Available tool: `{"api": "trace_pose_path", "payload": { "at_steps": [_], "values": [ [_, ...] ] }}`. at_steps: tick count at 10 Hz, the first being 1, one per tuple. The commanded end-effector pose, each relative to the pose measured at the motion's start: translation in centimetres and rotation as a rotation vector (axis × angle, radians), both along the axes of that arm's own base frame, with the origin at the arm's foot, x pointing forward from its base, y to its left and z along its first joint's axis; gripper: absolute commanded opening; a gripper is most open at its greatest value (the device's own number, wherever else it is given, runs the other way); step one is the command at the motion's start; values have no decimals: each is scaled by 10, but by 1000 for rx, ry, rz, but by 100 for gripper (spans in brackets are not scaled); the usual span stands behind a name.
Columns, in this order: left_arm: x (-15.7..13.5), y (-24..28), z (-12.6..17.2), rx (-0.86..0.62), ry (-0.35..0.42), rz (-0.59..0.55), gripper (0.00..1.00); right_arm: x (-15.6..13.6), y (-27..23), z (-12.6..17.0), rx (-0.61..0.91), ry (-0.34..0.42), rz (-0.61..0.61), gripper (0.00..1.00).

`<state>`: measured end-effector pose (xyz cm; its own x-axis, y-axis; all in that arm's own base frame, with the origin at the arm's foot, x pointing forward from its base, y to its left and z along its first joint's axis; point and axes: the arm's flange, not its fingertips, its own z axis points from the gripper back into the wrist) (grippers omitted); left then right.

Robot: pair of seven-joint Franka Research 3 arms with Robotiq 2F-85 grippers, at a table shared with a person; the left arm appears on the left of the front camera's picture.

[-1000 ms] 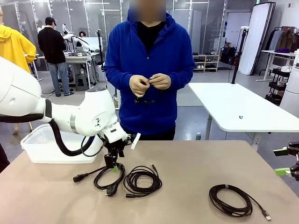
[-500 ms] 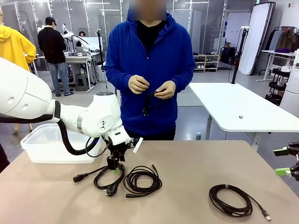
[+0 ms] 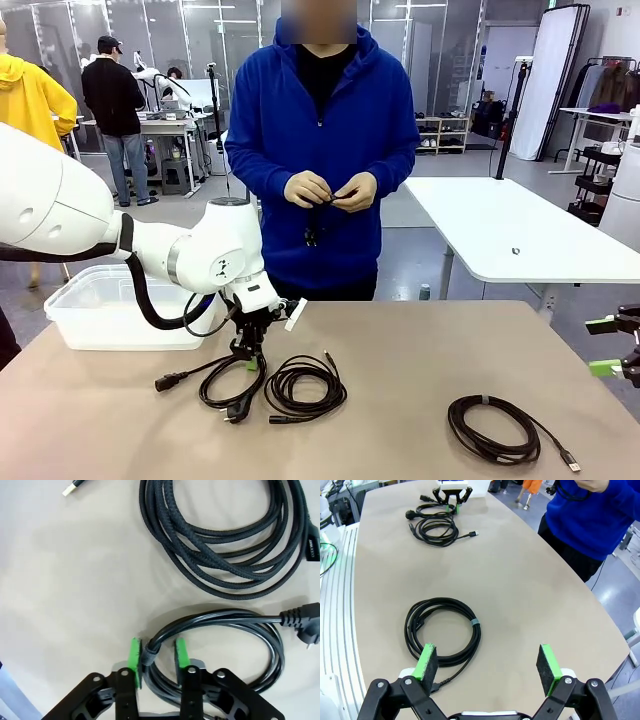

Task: Organize and store the cables.
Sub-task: Place the Power Cable into the Organizing box.

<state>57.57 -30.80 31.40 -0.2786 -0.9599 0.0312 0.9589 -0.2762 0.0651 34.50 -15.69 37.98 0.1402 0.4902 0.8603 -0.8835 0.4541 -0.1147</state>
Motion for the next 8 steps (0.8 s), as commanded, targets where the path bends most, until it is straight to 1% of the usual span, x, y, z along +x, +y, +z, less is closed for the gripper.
{"api": "trace_pose_path", "payload": {
  "at_steps": [1, 3, 5, 6, 8],
  "values": [
    [4, -2, 2, 20, 11, 12, 0, 1, 0, 0, -5, 9, -14, 100],
    [2, -3, 7, 22, 11, 19, 0, 1, 0, 0, -5, 9, -14, 100],
    [-1, -3, 26, 12, -12, 25, 0, 1, 0, 0, -5, 9, -14, 100],
    [-5, -5, 46, -15, 22, 24, 0, 1, 0, 0, -5, 9, -14, 100],
    [-14, -5, 84, 23, 22, 46, 0, 1, 0, 0, -5, 9, -14, 100]
  ]
}}
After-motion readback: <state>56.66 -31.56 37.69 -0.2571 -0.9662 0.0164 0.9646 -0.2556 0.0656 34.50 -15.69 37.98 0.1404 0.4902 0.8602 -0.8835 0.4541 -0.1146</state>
